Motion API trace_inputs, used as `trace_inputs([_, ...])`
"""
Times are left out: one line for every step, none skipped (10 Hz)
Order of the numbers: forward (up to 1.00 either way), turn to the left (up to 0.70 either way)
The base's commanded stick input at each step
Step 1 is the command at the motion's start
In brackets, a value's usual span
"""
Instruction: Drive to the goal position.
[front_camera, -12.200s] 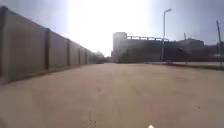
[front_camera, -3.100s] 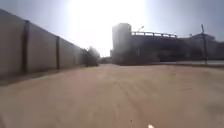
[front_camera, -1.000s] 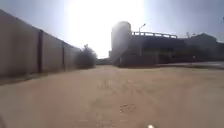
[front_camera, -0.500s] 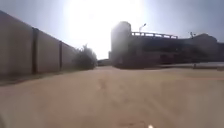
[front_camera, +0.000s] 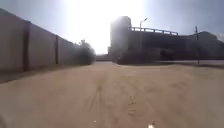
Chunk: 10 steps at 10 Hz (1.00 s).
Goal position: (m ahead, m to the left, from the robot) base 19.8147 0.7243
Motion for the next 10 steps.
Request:
trace_inputs([1.00,0.00])
trace_inputs([1.00,0.00])
trace_inputs([1.00,0.00])
trace_inputs([1.00,0.00])
trace_inputs([1.00,0.00])
trace_inputs([1.00,0.00])
trace_inputs([1.00,0.00])
trace_inputs([1.00,0.00])
trace_inputs([1.00,0.00])
trace_inputs([1.00,0.00])
